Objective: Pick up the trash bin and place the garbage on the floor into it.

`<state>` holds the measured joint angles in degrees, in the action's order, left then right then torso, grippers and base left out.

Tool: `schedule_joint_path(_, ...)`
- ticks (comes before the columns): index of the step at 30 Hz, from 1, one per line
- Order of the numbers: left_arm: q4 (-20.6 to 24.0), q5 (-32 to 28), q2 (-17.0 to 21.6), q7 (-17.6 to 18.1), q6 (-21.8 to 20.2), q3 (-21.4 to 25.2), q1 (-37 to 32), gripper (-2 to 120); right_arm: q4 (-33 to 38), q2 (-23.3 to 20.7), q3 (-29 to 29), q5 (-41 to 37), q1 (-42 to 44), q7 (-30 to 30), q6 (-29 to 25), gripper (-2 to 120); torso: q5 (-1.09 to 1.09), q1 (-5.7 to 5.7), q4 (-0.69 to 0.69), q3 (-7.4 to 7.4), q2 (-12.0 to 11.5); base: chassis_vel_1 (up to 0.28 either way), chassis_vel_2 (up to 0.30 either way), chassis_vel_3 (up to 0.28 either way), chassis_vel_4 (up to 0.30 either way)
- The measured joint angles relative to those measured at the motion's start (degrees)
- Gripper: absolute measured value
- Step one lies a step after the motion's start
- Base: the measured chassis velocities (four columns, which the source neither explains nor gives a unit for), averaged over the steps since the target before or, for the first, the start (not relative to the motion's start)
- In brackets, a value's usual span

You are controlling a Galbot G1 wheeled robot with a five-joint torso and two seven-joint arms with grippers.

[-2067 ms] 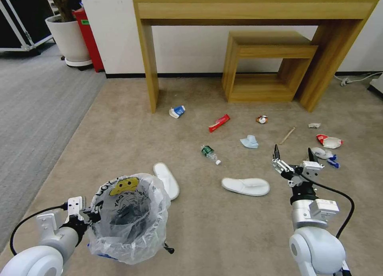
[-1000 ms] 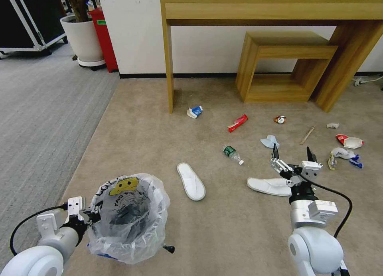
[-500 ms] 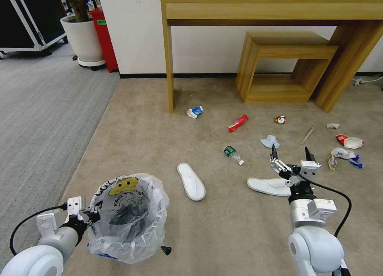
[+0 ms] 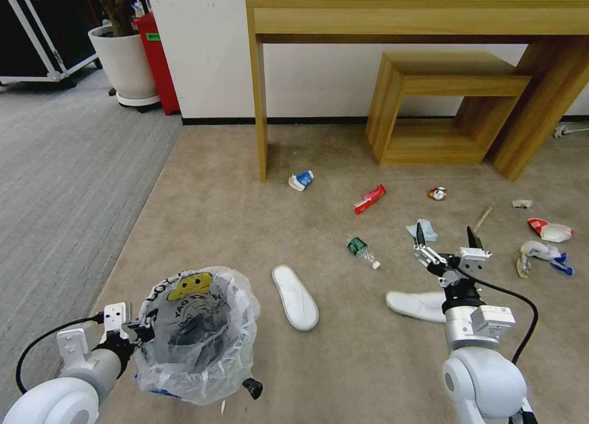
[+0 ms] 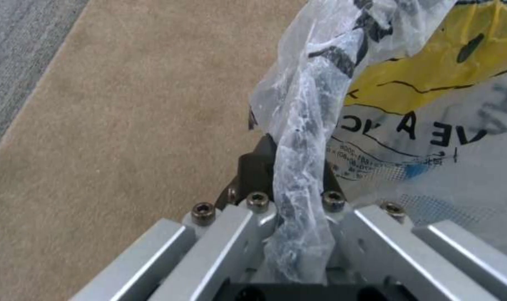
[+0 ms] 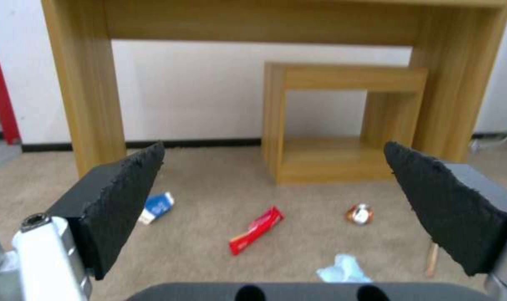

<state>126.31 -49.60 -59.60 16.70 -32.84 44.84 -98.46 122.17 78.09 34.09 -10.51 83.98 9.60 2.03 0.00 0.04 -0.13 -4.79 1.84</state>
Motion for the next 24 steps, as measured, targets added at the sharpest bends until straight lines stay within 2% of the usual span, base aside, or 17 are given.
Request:
schedule_joint_path(6, -0.08, 0.03, 0.01, -0.03, 0.01, -0.01, -0.03, 1, 0.59, -0.87, -0.8, -4.13, -0.58, 0.68, 3.57, 100, 0.0, 0.0, 0.0, 0.02, 0.0, -0.028, 0.018, 0.014, -0.023)
schedule_joint_path(14, -0.33, 0.29, -0.2, -0.07, 0.04, -0.21, 0.04, 1, 1.49, -2.85, -1.29, -10.79, -1.14, 1.08, 11.16, 100, 0.0, -0.01, 0.01, 0.03, 0.0, 0.0, 0.0, 0.0, 0.0)
schedule_joint_path(16, -0.33, 0.29, -0.2, -0.07, 0.04, -0.21, 0.04, 1, 1.49, -2.85, -1.29, -10.79, -1.14, 1.08, 11.16, 100, 0.0, -0.01, 0.01, 0.03, 0.0, 0.0, 0.0, 0.0, 0.0)
schedule_joint_path(17, -0.57, 0.46, -0.41, -0.1, 0.12, -0.39, 0.27, 1, 1.89, -4.76, -1.93, -18.32, -1.91, 1.21, 20.19, 100, 0.0, -0.01, 0.0, 0.02, 0.0, 0.0, 0.0, 0.0, 0.0)
schedule_joint_path(18, -0.67, 0.6, -0.51, -0.11, 0.18, -0.46, 0.32, 1, 1.31, -6.13, -3.12, -22.05, -2.7, 2.42, 24.04, 100, -0.01, -0.01, -0.03, 0.03, 0.01, 0.0, 0.0, 0.0, 0.0)
schedule_joint_path(20, -0.83, 0.8, -0.76, -0.14, 0.29, -0.54, 0.35, 1, -0.97, -8.28, -6.25, -27.85, -4.53, 5.9, 28.5, 100, 0.02, -0.01, 0.0, 0.02, 0.0, 0.0, 0.0, 0.0, 0.0)
schedule_joint_path(24, -0.9, 0.92, -0.95, -0.14, 0.3, -0.53, 0.38, 1, -3.16, -10.07, -8.95, -31.84, -6.22, 8.16, 31.54, 100, -0.01, -0.01, 0.01, 0.02, 0.0, 0.0, 0.0, 0.0, 0.0)
